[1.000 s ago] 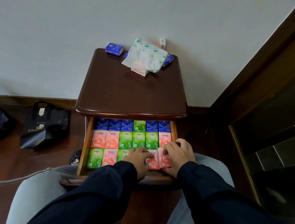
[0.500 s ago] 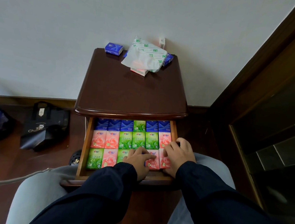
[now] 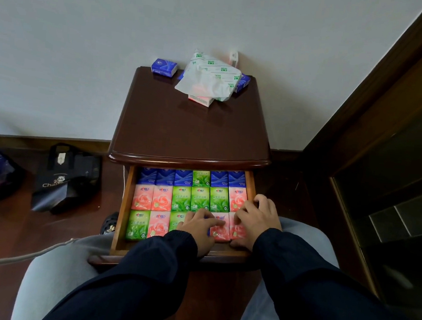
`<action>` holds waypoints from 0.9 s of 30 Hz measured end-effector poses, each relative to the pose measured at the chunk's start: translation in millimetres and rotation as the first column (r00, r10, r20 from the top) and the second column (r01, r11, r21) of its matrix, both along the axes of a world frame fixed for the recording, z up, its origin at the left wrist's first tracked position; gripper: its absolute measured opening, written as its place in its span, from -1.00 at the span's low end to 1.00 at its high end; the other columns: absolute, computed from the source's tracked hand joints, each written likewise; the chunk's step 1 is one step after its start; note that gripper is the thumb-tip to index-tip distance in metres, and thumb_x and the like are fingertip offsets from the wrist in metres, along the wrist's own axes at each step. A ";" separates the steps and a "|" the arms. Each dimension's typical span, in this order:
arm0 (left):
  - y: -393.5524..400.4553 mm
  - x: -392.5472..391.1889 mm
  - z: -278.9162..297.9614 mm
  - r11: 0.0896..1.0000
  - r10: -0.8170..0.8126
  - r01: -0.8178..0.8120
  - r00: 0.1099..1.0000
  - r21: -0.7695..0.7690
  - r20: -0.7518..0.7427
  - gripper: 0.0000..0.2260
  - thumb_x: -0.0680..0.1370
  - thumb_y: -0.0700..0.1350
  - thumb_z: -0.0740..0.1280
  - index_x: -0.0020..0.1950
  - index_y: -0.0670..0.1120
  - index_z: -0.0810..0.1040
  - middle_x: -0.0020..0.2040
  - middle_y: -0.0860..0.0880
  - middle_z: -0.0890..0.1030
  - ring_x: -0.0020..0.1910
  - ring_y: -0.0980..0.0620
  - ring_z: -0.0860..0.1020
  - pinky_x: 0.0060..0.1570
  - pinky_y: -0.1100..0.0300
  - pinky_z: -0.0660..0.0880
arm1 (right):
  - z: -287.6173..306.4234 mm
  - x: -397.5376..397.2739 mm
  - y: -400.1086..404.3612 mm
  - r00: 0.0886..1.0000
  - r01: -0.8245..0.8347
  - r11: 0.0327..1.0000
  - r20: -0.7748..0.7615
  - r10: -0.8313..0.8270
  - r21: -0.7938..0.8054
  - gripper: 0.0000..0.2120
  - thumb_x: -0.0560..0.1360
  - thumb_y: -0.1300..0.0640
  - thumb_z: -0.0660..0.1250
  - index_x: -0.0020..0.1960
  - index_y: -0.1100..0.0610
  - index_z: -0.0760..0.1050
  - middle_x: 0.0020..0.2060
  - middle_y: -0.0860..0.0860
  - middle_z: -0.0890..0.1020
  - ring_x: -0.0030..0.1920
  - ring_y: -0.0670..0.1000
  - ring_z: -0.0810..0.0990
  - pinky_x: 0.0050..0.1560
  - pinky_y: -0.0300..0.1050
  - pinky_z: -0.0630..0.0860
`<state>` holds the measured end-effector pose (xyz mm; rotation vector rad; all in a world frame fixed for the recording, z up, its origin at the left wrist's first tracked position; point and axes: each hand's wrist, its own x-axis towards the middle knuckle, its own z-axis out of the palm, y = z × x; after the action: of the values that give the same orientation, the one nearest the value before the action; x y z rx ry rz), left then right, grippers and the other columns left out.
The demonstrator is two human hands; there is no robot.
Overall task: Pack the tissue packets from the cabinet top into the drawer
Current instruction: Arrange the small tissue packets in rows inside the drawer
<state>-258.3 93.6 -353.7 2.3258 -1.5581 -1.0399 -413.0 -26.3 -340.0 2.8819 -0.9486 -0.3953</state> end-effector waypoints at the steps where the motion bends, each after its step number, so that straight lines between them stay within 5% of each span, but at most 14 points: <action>1: 0.0 0.2 0.2 1.000 0.002 -0.002 1.000 -0.004 -0.002 -0.56 0.55 -0.03 0.28 0.38 0.35 0.41 0.32 0.19 0.34 0.31 0.03 0.27 0.32 -0.01 0.34 | -0.2 -0.2 -0.3 1.000 -0.012 1.000 0.007 0.012 -0.006 -0.31 0.17 -0.53 0.39 0.11 -0.09 0.56 0.15 -0.07 0.54 0.27 0.14 0.29 0.29 0.13 0.28; 7: 1.9 -0.9 1.7 0.993 0.078 -0.084 0.994 -0.086 -0.071 -0.59 0.56 -0.16 0.26 0.30 0.26 0.52 0.30 0.16 0.39 0.31 0.03 0.30 0.33 -0.04 0.38 | -2.0 5.5 2.8 0.994 -0.089 0.995 0.067 0.086 0.053 -0.49 0.27 -0.46 0.39 0.01 -0.12 0.54 0.10 -0.11 0.57 0.27 0.10 0.35 0.34 0.13 0.17; 13: 0.0 5.4 5.5 0.987 0.074 -0.090 0.990 -0.133 -0.123 -0.68 0.59 -0.17 0.31 0.29 0.11 0.56 0.29 0.10 0.45 0.30 0.03 0.37 0.36 0.10 0.37 | 5.5 8.5 -5.2 0.988 0.048 0.982 0.137 -0.073 0.182 -0.56 0.32 -0.47 0.30 -0.01 -0.18 0.49 0.01 -0.25 0.56 0.21 -0.04 0.35 0.27 0.02 0.09; 18: -24.1 31.1 41.8 0.880 0.213 -0.265 0.962 -0.394 -0.170 -0.85 0.61 -0.06 0.31 0.16 0.13 0.53 0.05 0.17 0.50 0.03 0.20 0.50 0.09 0.19 0.54 | 37.6 14.7 -44.5 0.723 0.303 0.933 0.590 -0.358 0.195 -0.93 0.51 -0.11 0.30 -0.04 -0.16 0.46 -0.22 -0.23 0.54 -0.07 -0.10 0.50 0.10 -0.05 0.27; 22: -49.0 68.5 66.7 0.761 0.316 -0.301 0.946 -0.575 -0.078 -0.82 0.57 -0.12 0.34 0.17 0.04 0.52 0.07 0.05 0.46 0.07 0.02 0.47 0.10 0.11 0.47 | 63.9 42.8 -76.0 0.545 0.214 0.927 0.750 -0.374 0.307 -0.83 0.53 0.10 0.35 0.09 -0.08 0.45 -0.10 -0.17 0.49 -0.10 -0.10 0.50 0.01 -0.03 0.53; 27: -77.4 110.2 68.8 0.848 0.424 -0.290 0.873 -0.443 0.239 -0.54 0.57 0.10 0.31 0.45 0.09 0.36 0.39 0.00 0.37 0.34 -0.11 0.33 0.29 -0.02 0.29 | 75.0 98.7 -104.1 0.580 0.119 0.922 0.728 -0.366 0.369 -0.63 0.51 0.20 0.39 0.29 0.10 0.46 0.19 -0.05 0.41 0.12 -0.02 0.50 0.24 0.01 0.50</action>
<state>-148.2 16.2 -284.8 2.4364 -1.1927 -0.2232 -314.3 -130.4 -264.9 3.1843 -1.5130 0.9365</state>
